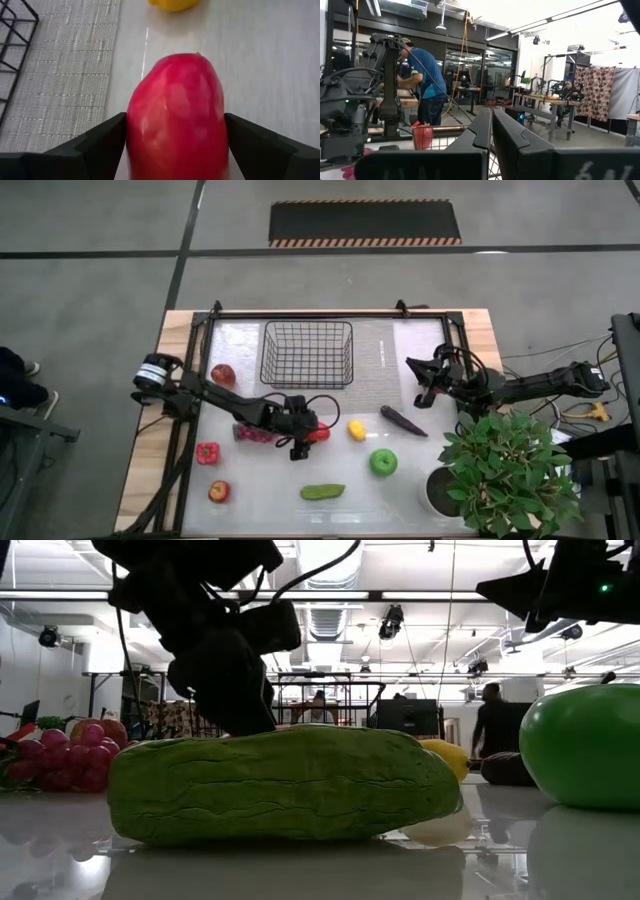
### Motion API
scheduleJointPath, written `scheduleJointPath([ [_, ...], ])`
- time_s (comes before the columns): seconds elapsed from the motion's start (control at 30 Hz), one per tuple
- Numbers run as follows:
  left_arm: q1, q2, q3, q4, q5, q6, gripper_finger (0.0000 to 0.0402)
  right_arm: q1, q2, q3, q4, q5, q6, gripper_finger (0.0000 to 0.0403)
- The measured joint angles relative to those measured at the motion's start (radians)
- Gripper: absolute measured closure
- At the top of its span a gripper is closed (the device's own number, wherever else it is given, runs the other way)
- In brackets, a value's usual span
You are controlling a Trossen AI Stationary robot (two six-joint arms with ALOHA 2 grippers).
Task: Build produce basket
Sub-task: Put the mango into the wire basket
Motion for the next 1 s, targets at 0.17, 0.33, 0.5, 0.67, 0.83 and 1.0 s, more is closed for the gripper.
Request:
scheduleJointPath([
  [0.17, 0.0, 0.007, 0.015, -0.009, 0.008, 0.001, 0.0115, 0.0, 0.0, 0.0, -0.013, 0.0, 0.001, 0.0394],
  [0.33, -0.001, -0.011, 0.018, -0.03, 0.008, 0.002, 0.0143, 0.0, 0.0, 0.0, -0.019, 0.0, 0.001, 0.0394],
  [0.5, -0.001, -0.032, 0.049, -0.079, 0.003, 0.004, 0.0147, 0.0, 0.0, 0.0, -0.031, 0.0, 0.001, 0.0394],
  [0.67, 0.004, -0.042, 0.157, -0.239, 0.002, 0.054, 0.0147, 0.0, 0.0, 0.0, -0.033, 0.0, 0.002, 0.0394],
  [0.83, 0.029, -0.042, 0.299, -0.439, 0.001, 0.138, 0.0143, 0.0, 0.0, 0.0, -0.034, 0.0, 0.005, 0.0394],
  [1.0, 0.078, -0.042, 0.433, -0.593, 0.001, 0.315, 0.014, 0.0, 0.0, 0.0, -0.034, 0.0, 0.01, 0.0394],
])
